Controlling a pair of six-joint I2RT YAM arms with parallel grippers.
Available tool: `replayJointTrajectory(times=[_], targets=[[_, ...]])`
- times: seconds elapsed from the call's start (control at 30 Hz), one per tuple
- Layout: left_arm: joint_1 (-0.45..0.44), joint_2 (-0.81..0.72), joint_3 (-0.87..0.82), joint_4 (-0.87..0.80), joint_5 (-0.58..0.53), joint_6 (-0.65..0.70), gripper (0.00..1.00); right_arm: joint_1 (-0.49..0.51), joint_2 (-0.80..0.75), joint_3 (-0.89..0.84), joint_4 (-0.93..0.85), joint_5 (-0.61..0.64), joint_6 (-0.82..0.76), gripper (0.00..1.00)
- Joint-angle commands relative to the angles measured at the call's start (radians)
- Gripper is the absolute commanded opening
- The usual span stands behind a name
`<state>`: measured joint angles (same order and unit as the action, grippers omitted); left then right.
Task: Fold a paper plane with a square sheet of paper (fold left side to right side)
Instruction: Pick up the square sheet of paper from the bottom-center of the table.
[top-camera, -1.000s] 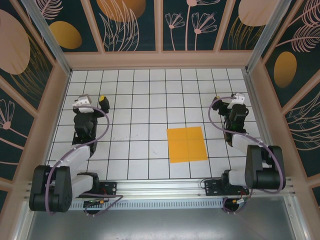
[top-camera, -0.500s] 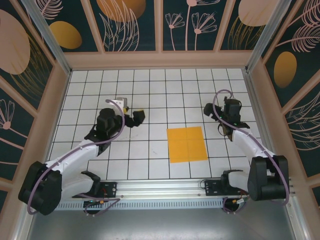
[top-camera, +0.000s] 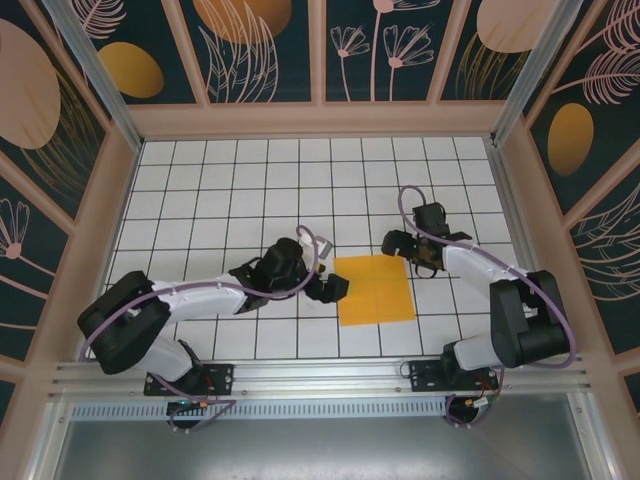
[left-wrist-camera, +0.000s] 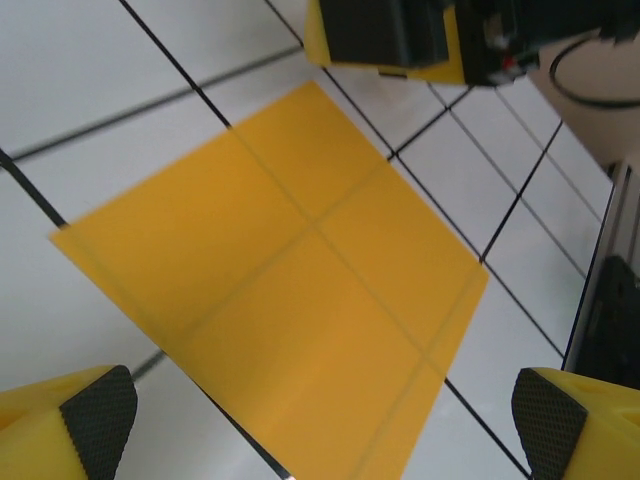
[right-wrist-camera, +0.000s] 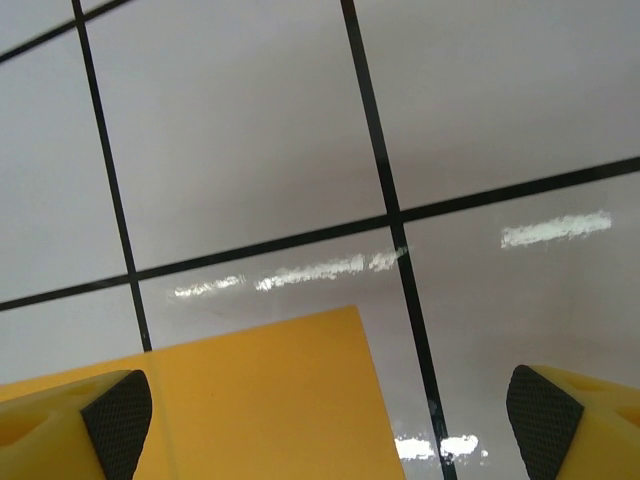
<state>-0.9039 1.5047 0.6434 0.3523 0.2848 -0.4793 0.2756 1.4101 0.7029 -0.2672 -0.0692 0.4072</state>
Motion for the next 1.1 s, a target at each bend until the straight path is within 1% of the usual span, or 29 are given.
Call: replayJointTrajectory(times=[0.0, 0.27, 0.63, 0.9, 1.07], targets=[[-0.038, 0.06, 0.068, -0.031, 0.029, -0.016, 0.99, 0.017, 0.01, 0.025, -0.067, 0.028, 0.024, 0.95], [-0.106, 0.166, 0.153, -0.101, 0.06, 0.003, 0.98, 0.059, 0.019, 0.022, -0.101, 0.071, 0.042, 0.96], [-0.117, 0.278, 0.212, -0.184, 0.094, 0.018, 0.99, 0.113, 0.051, 0.033, -0.106, 0.08, 0.07, 0.98], [-0.118, 0.303, 0.211, -0.208, 0.091, 0.024, 0.99, 0.15, 0.067, 0.033, -0.132, 0.079, 0.092, 0.98], [-0.117, 0.311, 0.213, -0.21, 0.093, 0.024, 0.98, 0.179, 0.06, 0.031, -0.149, 0.036, 0.109, 0.98]])
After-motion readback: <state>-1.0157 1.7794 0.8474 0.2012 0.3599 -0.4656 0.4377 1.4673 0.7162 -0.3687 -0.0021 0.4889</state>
